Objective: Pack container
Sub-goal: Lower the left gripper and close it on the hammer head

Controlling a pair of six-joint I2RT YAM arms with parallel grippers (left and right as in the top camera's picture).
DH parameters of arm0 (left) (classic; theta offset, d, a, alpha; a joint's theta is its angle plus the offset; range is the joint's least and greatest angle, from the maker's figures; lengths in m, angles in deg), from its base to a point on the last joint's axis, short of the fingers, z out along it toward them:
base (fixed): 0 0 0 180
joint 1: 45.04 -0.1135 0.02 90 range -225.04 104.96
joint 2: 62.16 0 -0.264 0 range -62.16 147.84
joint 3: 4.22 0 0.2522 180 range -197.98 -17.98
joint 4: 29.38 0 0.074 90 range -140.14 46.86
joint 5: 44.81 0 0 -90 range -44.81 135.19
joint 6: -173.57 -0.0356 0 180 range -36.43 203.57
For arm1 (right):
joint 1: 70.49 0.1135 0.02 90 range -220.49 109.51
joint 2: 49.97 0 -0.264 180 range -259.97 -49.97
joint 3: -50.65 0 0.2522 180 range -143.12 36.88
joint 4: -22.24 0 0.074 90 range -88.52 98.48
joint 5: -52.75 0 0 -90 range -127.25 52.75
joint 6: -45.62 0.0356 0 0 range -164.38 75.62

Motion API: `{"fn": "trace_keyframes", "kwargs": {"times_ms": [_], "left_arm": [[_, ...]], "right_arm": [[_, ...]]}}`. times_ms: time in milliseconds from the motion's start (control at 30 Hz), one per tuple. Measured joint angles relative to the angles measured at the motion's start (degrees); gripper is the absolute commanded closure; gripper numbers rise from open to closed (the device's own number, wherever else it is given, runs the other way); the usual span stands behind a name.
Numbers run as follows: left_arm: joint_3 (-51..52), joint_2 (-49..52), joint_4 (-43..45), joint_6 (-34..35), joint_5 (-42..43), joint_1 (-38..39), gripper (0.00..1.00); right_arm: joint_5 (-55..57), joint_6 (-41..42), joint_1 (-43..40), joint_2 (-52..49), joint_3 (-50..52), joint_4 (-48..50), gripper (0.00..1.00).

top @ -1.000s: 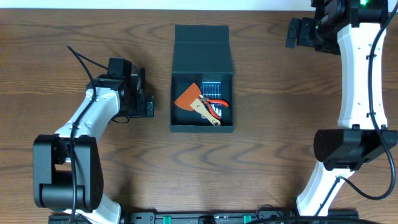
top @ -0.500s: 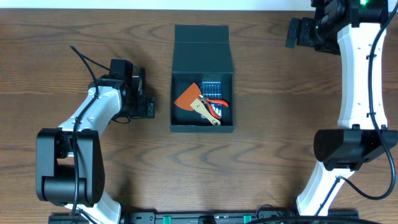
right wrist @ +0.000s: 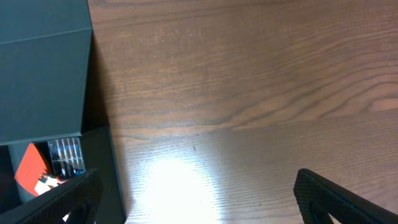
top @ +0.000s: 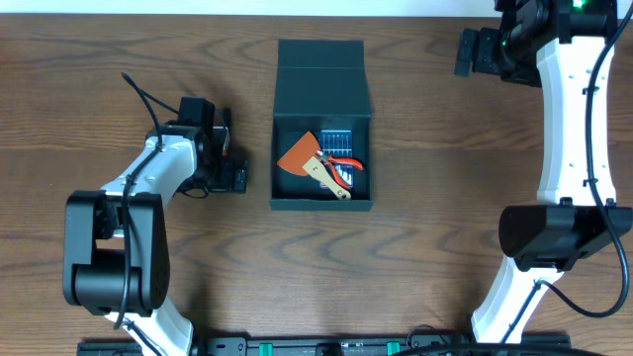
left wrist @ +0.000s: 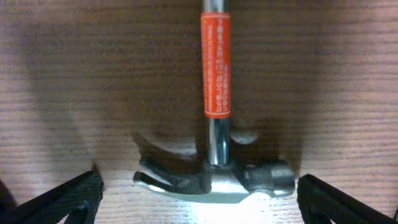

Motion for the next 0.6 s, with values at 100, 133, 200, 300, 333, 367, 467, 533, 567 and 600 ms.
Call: {"fn": "trace_keyframes", "kwargs": {"times_ms": [100, 133, 200, 300, 333, 367, 467, 533, 567, 600], "left_arm": [[0.0, 0.0, 0.7, -0.1, -0.2, 0.6, 0.02], [0.0, 0.1, 0.9, -0.1, -0.2, 0.8, 0.02], [0.0, 0.1, 1.4, -0.2, -0.2, 1.4, 0.01], [0.0, 0.1, 1.7, -0.3, -0.2, 2.3, 0.01], [0.0, 0.1, 1.7, -0.3, -0.2, 2.6, 0.01], [0.0, 0.1, 1.7, -0.3, -0.2, 2.8, 0.02], [0.0, 0.1, 1.7, -0.3, -0.2, 3.1, 0.02], [0.0, 0.1, 1.7, -0.3, -0.2, 3.1, 0.01], [0.0, 0.1, 1.7, -0.3, -0.4, 3.1, 0.01], [0.0, 0.1, 1.6, -0.3, -0.6, 3.2, 0.01]], "right_arm": [[0.0, 0.0, 0.0, 0.0, 0.0, 0.0, 0.01], [0.0, 0.0, 0.0, 0.0, 0.0, 0.0, 0.01], [0.0, 0.0, 0.0, 0.0, 0.0, 0.0, 0.01], [0.0, 0.0, 0.0, 0.0, 0.0, 0.0, 0.01], [0.0, 0.0, 0.0, 0.0, 0.0, 0.0, 0.01], [0.0, 0.0, 0.0, 0.0, 0.0, 0.0, 0.01], [0.0, 0.0, 0.0, 0.0, 0.0, 0.0, 0.01], [0.0, 0.0, 0.0, 0.0, 0.0, 0.0, 0.01], [0.0, 0.0, 0.0, 0.0, 0.0, 0.0, 0.01], [0.0, 0.0, 0.0, 0.0, 0.0, 0.0, 0.01]]}}
